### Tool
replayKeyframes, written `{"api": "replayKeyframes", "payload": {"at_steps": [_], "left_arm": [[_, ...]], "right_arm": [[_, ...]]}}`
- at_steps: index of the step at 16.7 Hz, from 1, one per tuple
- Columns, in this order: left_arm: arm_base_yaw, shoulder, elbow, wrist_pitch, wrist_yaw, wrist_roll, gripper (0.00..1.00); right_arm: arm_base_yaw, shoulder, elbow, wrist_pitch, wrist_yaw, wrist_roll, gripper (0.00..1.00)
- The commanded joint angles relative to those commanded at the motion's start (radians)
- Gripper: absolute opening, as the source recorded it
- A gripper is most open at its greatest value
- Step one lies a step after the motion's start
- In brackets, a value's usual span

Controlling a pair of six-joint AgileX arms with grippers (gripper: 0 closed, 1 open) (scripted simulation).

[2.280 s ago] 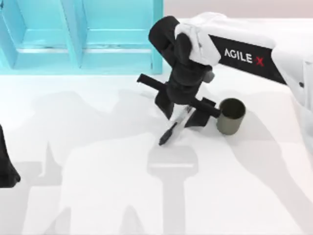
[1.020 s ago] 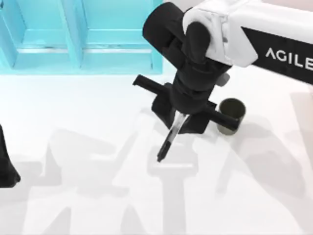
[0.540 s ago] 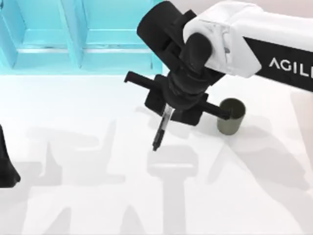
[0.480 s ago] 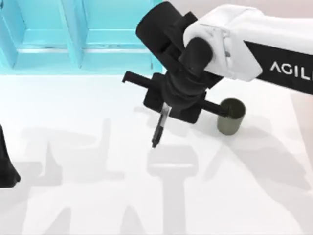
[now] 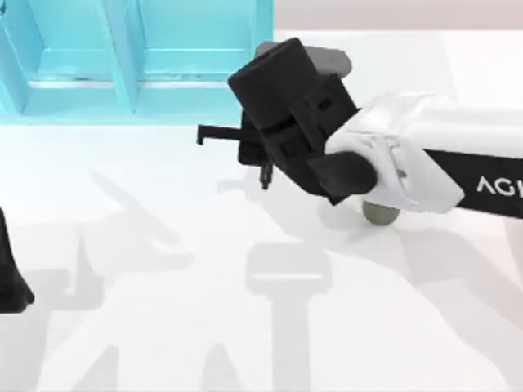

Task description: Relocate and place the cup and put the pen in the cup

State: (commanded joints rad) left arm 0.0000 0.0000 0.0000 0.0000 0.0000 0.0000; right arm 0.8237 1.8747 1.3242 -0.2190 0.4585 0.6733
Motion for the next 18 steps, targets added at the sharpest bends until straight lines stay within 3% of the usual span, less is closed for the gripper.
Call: {"api": "replayKeyframes", "payload": {"at_steps": [11, 18], "left_arm": [[0.0, 0.0, 0.0, 0.0, 0.0, 0.0, 1.0], [0.0, 0.0, 0.0, 0.0, 0.0, 0.0, 1.0]], "right_arm": [[0.075, -0.176, -0.474, 0.904, 0.556, -0.527, 0.0], [0.097, -0.237, -0.632, 1.197, 0.735, -0.698, 0.0]]}}
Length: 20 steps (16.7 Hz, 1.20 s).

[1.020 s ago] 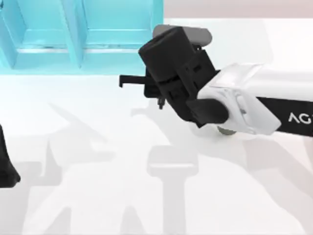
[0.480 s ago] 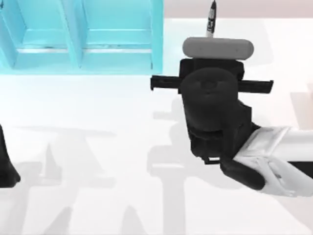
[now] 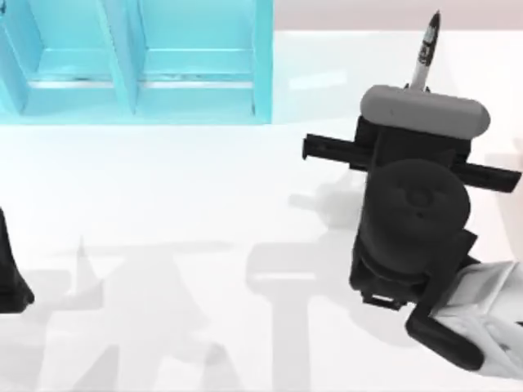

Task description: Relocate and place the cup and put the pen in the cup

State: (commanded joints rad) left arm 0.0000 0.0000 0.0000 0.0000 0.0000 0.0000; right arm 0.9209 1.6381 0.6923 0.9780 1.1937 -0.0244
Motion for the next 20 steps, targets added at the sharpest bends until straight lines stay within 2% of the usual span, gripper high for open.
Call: {"api": "replayKeyframes", "payload": {"at_steps": [7, 13, 17, 20], "left_arm": [[0.0, 0.0, 0.0, 0.0, 0.0, 0.0, 1.0], [0.0, 0.0, 0.0, 0.0, 0.0, 0.0, 1.0], [0.0, 0.0, 0.0, 0.0, 0.0, 0.0, 1.0], [0.0, 0.0, 0.0, 0.0, 0.0, 0.0, 1.0]], "right_arm": [[-0.008, 0.005, -0.002, 0.011, 0.002, -0.004, 0.0], [-0.113, 0.105, 0.036, 0.069, -0.105, 0.003, 0.0], [-0.12, 0.112, 0.039, 0.074, -0.113, 0.003, 0.0], [-0.12, 0.112, 0.039, 0.074, -0.113, 0.003, 0.23]]}}
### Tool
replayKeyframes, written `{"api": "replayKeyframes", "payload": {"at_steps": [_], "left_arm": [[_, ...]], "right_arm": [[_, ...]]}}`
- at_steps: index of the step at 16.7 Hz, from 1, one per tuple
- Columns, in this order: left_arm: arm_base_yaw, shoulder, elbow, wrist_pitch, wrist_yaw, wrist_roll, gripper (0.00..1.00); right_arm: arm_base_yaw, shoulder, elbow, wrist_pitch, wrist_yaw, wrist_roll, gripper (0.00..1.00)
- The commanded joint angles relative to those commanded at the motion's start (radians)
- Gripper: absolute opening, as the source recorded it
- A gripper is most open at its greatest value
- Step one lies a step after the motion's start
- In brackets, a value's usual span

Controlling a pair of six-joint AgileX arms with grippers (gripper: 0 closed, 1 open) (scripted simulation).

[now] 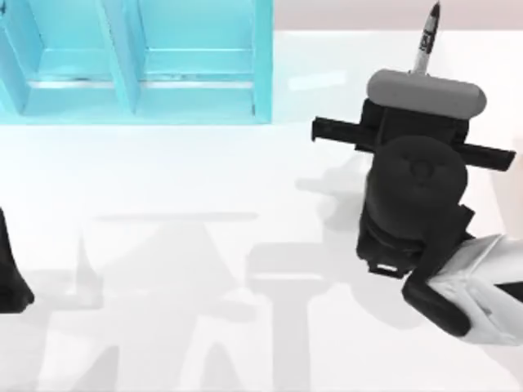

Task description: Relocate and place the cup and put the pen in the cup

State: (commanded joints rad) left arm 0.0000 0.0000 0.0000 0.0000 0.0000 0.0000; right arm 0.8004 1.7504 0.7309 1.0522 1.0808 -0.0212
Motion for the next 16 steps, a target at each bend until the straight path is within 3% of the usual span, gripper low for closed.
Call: {"api": "replayKeyframes", "payload": {"at_steps": [10, 16], "left_arm": [[0.0, 0.0, 0.0, 0.0, 0.0, 0.0, 1.0], [0.0, 0.0, 0.0, 0.0, 0.0, 0.0, 1.0]], "right_arm": [[0.0, 0.0, 0.0, 0.0, 0.0, 0.0, 0.98], [0.0, 0.0, 0.0, 0.0, 0.0, 0.0, 1.0]]}}
